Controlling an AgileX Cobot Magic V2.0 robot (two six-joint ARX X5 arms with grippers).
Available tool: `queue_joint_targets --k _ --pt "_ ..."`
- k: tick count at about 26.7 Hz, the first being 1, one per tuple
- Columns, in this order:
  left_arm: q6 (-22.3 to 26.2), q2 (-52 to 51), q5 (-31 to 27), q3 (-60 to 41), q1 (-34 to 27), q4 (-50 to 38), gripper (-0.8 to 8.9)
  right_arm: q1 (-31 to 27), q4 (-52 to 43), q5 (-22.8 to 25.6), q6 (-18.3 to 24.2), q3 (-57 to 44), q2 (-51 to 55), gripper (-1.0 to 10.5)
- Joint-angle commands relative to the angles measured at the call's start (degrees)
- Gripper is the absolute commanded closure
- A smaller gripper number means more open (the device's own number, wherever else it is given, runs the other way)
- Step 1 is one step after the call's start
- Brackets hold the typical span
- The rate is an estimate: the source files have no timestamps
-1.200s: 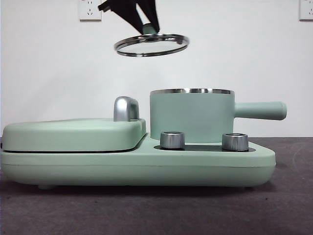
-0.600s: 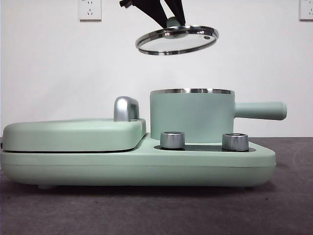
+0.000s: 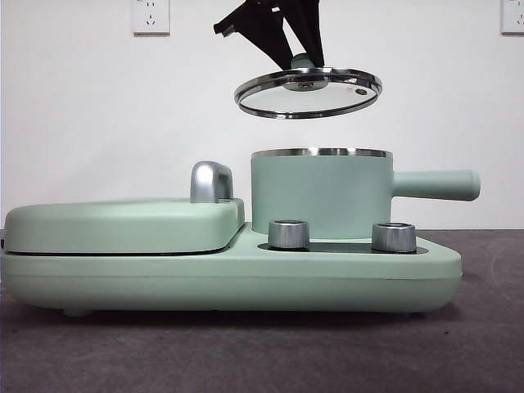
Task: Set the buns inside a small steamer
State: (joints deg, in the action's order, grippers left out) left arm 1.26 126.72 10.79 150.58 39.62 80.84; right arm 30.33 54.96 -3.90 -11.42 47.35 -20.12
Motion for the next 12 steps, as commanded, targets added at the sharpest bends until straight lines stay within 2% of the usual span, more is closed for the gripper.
queue_joint_targets --k 1,5,12 --pt "-0.2 2.3 0.4 1.7 0.6 -2.4 7.98 0.3 -1.8 -2.3 0.0 0.6 0.0 5.0" --pt "1.1 3.6 0.4 1.7 0.7 -4.6 7.98 0.3 -2.9 -5.0 1.3 0.6 0.0 5.0" --pt "1.6 6.1 0.4 1.7 0.9 -4.7 7.98 0.3 -2.9 -5.1 1.8 0.6 0.0 5.0"
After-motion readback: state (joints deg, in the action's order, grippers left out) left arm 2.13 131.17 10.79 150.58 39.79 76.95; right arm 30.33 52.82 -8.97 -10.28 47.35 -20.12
